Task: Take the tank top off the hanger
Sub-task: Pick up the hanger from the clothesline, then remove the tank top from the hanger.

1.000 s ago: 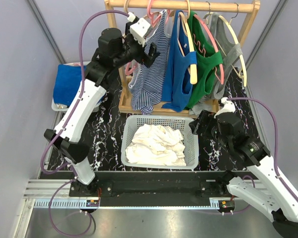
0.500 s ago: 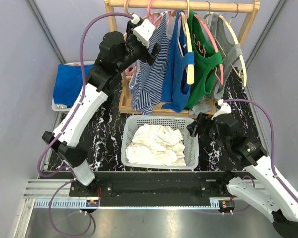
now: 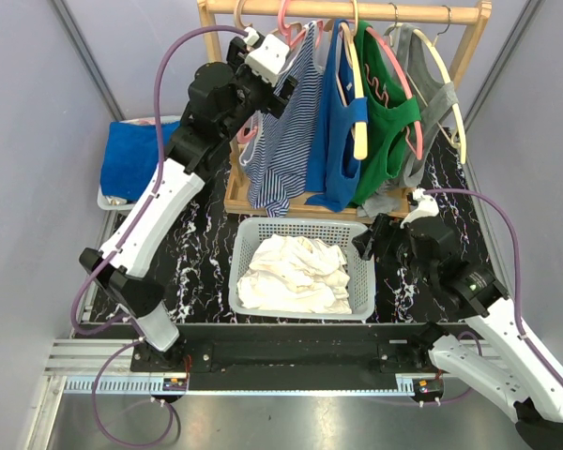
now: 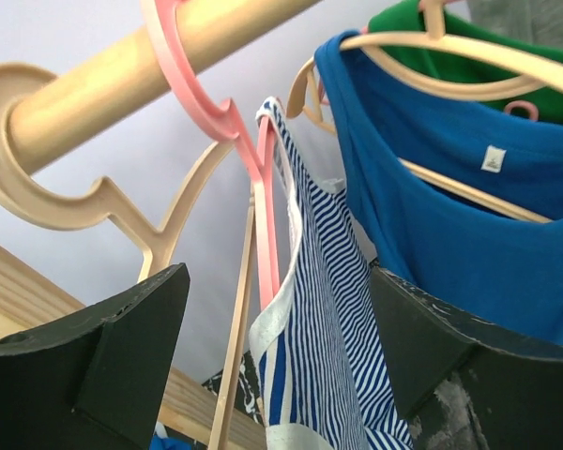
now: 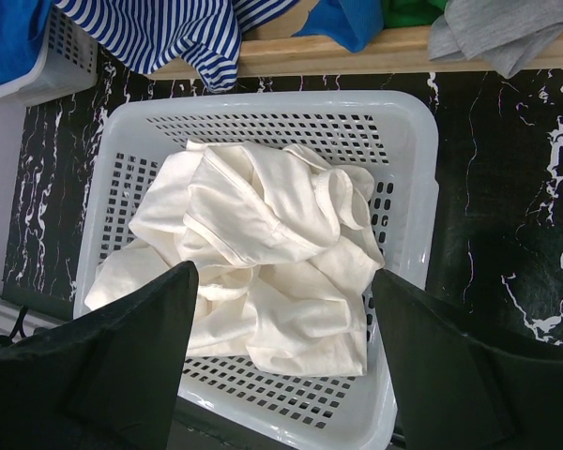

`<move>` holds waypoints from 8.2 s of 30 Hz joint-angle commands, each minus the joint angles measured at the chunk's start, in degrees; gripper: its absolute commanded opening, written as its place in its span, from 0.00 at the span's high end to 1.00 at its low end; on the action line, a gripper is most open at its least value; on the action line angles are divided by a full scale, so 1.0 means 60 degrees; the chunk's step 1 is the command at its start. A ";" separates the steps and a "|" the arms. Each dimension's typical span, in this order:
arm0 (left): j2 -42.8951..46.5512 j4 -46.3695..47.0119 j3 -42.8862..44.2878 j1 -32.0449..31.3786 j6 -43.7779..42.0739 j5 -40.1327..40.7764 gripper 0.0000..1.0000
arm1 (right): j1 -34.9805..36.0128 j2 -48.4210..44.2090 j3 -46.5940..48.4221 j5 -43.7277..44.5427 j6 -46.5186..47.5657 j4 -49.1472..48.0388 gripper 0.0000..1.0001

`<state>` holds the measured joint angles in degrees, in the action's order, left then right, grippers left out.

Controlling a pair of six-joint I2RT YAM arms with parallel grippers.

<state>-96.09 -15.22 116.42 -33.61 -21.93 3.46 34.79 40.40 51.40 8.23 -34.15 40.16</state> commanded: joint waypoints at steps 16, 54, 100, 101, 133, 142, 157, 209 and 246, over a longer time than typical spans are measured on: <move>-0.0493 -0.0992 -0.0201 0.0489 0.1136 -0.0929 0.68 | 0.0033 -0.0303 -0.0040 0.0284 -0.0079 0.0059 0.16; 0.0490 -0.0362 0.0837 0.0225 0.0504 -0.0809 0.54 | 0.0033 -0.0611 -0.0187 0.0005 -0.0446 0.0250 0.18; -0.0742 -0.1125 0.0475 0.0078 0.2308 -0.1749 0.55 | 0.0033 -0.0684 -0.0378 0.0137 -0.0490 0.0367 0.18; -0.0757 -0.1154 0.0474 0.0078 0.2322 -0.1749 0.59 | 0.0033 -0.0655 -0.0363 0.0137 -0.0504 0.0367 0.18; 0.0854 0.0355 0.0724 0.0049 0.1471 0.0375 1.00 | 0.0033 -0.0977 -0.0451 -0.0039 -0.0651 0.0381 0.19; 0.1833 -0.0362 0.0900 0.0035 0.2190 -0.0006 1.00 | 0.0033 -0.0947 -0.0363 -0.0053 -0.0666 0.0425 0.19; 0.5583 -0.2121 -0.2659 -0.0068 0.2353 -0.3212 1.00 | 0.0033 -0.0830 0.0003 0.0049 -0.0548 0.0557 0.19; 0.6495 -0.1080 -0.2016 -0.0068 -0.0842 -0.5396 1.00 | 0.0033 -0.0918 0.0589 0.0357 -0.0329 0.0894 0.18; 0.9058 -0.2121 -0.7743 -0.0083 0.0550 -0.6861 1.00 | 0.0018 0.0063 0.1336 -0.2734 0.1488 -0.4027 0.14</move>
<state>-42.09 -33.08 68.12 -33.91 -20.53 -35.33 34.83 39.99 59.66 -7.16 -26.74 20.86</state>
